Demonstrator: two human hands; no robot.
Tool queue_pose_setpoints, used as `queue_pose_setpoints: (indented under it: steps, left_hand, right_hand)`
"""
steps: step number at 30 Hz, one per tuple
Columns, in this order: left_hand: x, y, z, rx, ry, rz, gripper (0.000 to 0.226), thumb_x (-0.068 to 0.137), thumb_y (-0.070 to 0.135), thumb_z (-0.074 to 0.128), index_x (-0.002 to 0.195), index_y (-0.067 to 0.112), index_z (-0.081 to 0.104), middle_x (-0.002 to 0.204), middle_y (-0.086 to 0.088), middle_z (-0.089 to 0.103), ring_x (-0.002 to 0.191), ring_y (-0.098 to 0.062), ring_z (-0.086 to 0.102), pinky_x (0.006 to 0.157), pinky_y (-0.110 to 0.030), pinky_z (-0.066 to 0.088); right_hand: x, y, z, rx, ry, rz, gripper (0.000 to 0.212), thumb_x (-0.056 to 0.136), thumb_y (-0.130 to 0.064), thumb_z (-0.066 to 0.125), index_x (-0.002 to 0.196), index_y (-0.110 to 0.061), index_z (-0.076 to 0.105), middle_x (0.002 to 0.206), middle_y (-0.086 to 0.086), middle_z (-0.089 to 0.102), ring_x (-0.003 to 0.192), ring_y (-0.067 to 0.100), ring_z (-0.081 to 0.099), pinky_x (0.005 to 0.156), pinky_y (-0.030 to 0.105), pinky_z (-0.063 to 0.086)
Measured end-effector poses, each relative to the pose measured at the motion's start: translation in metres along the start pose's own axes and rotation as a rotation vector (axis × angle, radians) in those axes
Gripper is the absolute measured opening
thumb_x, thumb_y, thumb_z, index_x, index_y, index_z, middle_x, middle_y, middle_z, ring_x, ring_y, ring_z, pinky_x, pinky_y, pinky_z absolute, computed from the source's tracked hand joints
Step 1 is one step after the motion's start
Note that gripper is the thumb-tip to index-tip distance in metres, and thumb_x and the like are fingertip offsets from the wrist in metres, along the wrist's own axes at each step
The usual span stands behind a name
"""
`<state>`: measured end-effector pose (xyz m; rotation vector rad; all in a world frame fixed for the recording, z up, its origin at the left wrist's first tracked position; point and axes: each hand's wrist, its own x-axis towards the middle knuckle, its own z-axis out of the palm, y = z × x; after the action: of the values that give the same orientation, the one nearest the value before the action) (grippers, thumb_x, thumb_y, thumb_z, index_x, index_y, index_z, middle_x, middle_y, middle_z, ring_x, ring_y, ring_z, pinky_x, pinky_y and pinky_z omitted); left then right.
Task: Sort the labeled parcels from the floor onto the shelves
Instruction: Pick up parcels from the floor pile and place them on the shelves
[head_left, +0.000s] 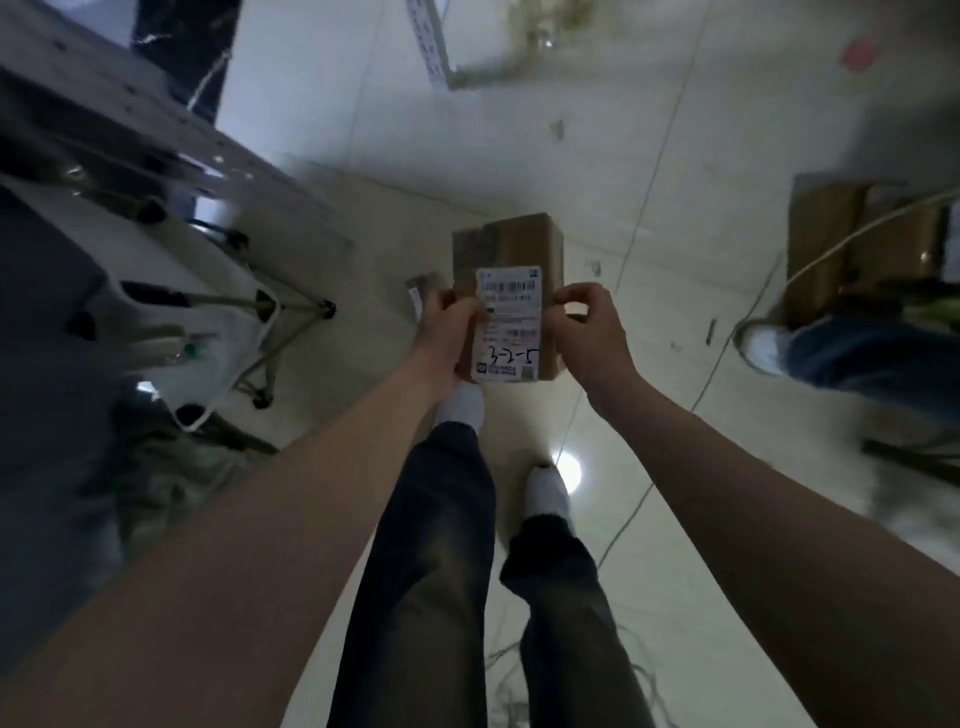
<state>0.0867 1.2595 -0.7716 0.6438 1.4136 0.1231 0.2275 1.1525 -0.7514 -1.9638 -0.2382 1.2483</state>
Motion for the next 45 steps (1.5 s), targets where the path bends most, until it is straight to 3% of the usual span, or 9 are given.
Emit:
queue_pose_setpoints:
  steps: [6, 11, 15, 19, 25, 28, 32, 38, 45]
  left_hand:
    - [-0.186, 0.061, -0.057, -0.19, 0.157, 0.282, 0.023, 0.087, 0.02, 0.065, 0.107, 0.022, 0.055, 0.104, -0.006, 0.071, 0.078, -0.018, 0.075, 0.057, -0.03, 0.058]
    - [-0.348, 0.091, -0.135, -0.359, 0.269, 0.488, 0.041, 0.076, 0.031, 0.067, 0.113, 0.019, 0.054, 0.099, 0.001, 0.076, 0.078, -0.013, 0.077, 0.056, -0.029, 0.058]
    - [-0.466, 0.081, -0.192, -0.461, 0.382, 0.647, 0.031, 0.088, 0.024, 0.066, 0.114, 0.017, 0.05, 0.099, 0.001, 0.073, 0.08, -0.01, 0.075, 0.066, -0.037, 0.061]
    - [-0.569, 0.05, -0.233, -0.568, 0.428, 0.782, 0.038, 0.083, 0.034, 0.068, 0.116, 0.025, 0.051, 0.107, 0.008, 0.075, 0.095, -0.013, 0.074, 0.078, -0.051, 0.064]
    - [-0.679, -0.005, -0.299, -0.626, 0.594, 0.987, 0.057, 0.077, 0.037, 0.072, 0.127, 0.035, 0.045, 0.136, 0.012, 0.056, 0.124, -0.003, 0.056, 0.095, -0.036, 0.056]
    - [-0.729, -0.033, -0.346, -0.574, 0.66, 1.059, 0.045, 0.082, 0.027, 0.075, 0.12, 0.028, 0.052, 0.126, 0.014, 0.062, 0.116, 0.003, 0.059, 0.095, -0.031, 0.056]
    - [-0.787, -0.064, -0.403, -0.535, 0.766, 1.083, 0.027, 0.087, 0.017, 0.079, 0.104, 0.026, 0.06, 0.12, 0.008, 0.068, 0.117, -0.008, 0.063, 0.098, -0.053, 0.056]
    - [-0.844, -0.101, -0.473, -0.536, 0.899, 1.108, 0.036, 0.083, 0.009, 0.083, 0.106, 0.019, 0.057, 0.117, -0.005, 0.07, 0.112, -0.02, 0.067, 0.083, -0.031, 0.061]
    - [-0.887, -0.129, -0.527, -0.643, 1.13, 1.111, 0.04, 0.076, 0.013, 0.09, 0.104, 0.017, 0.061, 0.096, 0.007, 0.073, 0.091, -0.003, 0.072, 0.085, -0.033, 0.062]
  right_hand:
    - [-0.144, -0.136, 0.015, 0.014, -0.164, -0.296, 0.035, 0.1, -0.026, 0.054, 0.134, -0.019, 0.048, 0.121, 0.002, 0.059, 0.092, -0.001, 0.066, 0.067, 0.016, 0.054]
    - [-0.279, -0.212, 0.066, 0.051, -0.318, -0.484, 0.045, 0.097, -0.045, 0.05, 0.13, -0.017, 0.059, 0.131, 0.014, 0.061, 0.116, 0.027, 0.064, 0.091, 0.04, 0.057]
    - [-0.383, -0.246, 0.115, 0.116, -0.395, -0.622, 0.033, 0.099, -0.041, 0.045, 0.118, -0.021, 0.063, 0.125, 0.016, 0.062, 0.105, 0.019, 0.063, 0.082, 0.032, 0.053]
    - [-0.483, -0.259, 0.156, 0.137, -0.455, -0.749, 0.023, 0.101, -0.042, 0.046, 0.108, -0.032, 0.066, 0.105, -0.009, 0.067, 0.096, 0.004, 0.065, 0.077, 0.027, 0.053]
    - [-0.613, -0.249, 0.212, 0.196, -0.515, -0.972, 0.025, 0.1, -0.039, 0.048, 0.106, -0.021, 0.064, 0.094, -0.021, 0.066, 0.092, 0.003, 0.063, 0.076, 0.017, 0.048]
    - [-0.67, -0.24, 0.238, 0.216, -0.604, -0.989, 0.02, 0.102, -0.037, 0.049, 0.105, -0.023, 0.063, 0.091, -0.018, 0.064, 0.089, 0.009, 0.06, 0.078, 0.029, 0.047]
    - [-0.737, -0.239, 0.277, 0.242, -0.672, -1.008, 0.022, 0.102, -0.032, 0.047, 0.106, -0.02, 0.064, 0.095, -0.004, 0.065, 0.092, 0.016, 0.061, 0.08, 0.036, 0.049]
    - [-0.812, -0.238, 0.332, 0.201, -0.871, -0.993, 0.021, 0.101, -0.03, 0.049, 0.099, -0.019, 0.067, 0.082, -0.015, 0.069, 0.076, 0.002, 0.064, 0.065, 0.016, 0.049]
    - [-0.861, -0.251, 0.394, 0.027, -1.199, -0.859, 0.031, 0.099, -0.043, 0.049, 0.105, -0.029, 0.077, 0.107, -0.002, 0.078, 0.102, 0.017, 0.074, 0.081, 0.035, 0.057]
